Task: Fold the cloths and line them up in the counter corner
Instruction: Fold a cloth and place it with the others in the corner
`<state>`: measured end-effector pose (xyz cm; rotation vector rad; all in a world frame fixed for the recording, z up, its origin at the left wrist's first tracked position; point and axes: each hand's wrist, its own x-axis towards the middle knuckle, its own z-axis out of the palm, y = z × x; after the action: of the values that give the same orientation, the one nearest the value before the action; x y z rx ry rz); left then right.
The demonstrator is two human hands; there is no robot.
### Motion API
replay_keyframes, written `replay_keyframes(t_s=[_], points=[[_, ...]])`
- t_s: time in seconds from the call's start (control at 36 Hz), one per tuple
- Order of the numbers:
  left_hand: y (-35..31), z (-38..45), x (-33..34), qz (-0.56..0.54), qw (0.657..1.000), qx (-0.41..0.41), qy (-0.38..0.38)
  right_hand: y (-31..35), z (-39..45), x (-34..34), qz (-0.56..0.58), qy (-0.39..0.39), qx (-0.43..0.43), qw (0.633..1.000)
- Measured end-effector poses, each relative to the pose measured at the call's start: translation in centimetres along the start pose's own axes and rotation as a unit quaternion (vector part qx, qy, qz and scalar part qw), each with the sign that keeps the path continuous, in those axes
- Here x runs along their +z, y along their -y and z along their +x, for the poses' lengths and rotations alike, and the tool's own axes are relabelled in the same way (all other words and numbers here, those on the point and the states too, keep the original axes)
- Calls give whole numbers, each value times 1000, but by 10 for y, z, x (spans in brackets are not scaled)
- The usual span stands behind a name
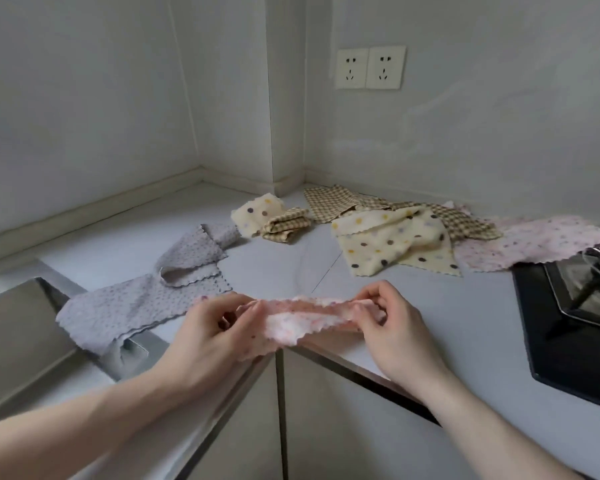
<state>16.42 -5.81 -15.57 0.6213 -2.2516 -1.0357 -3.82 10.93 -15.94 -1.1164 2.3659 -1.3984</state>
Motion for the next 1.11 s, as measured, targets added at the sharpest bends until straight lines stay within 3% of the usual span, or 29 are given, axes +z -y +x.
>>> replay_keyframes(t_s=[0.19, 0.33, 0.67, 0.92, 1.11], points=[[2, -14, 1, 48, 994, 52, -79, -4, -30, 2, 56, -91, 65, 992], [-34, -30, -7, 27, 990, 83, -114, 16, -66, -17, 90, -81, 93, 988], [-139, -38, -67, 17, 971, 212, -108, 82, -126, -135, 41, -161, 3, 986], [-158, -29, -52, 39, 978, 200, -55, 89, -130, -177, 1, -197, -22, 980], [-150, -5, -29, 36, 996, 83, -2, 68, -108, -176, -30, -204, 19, 978]])
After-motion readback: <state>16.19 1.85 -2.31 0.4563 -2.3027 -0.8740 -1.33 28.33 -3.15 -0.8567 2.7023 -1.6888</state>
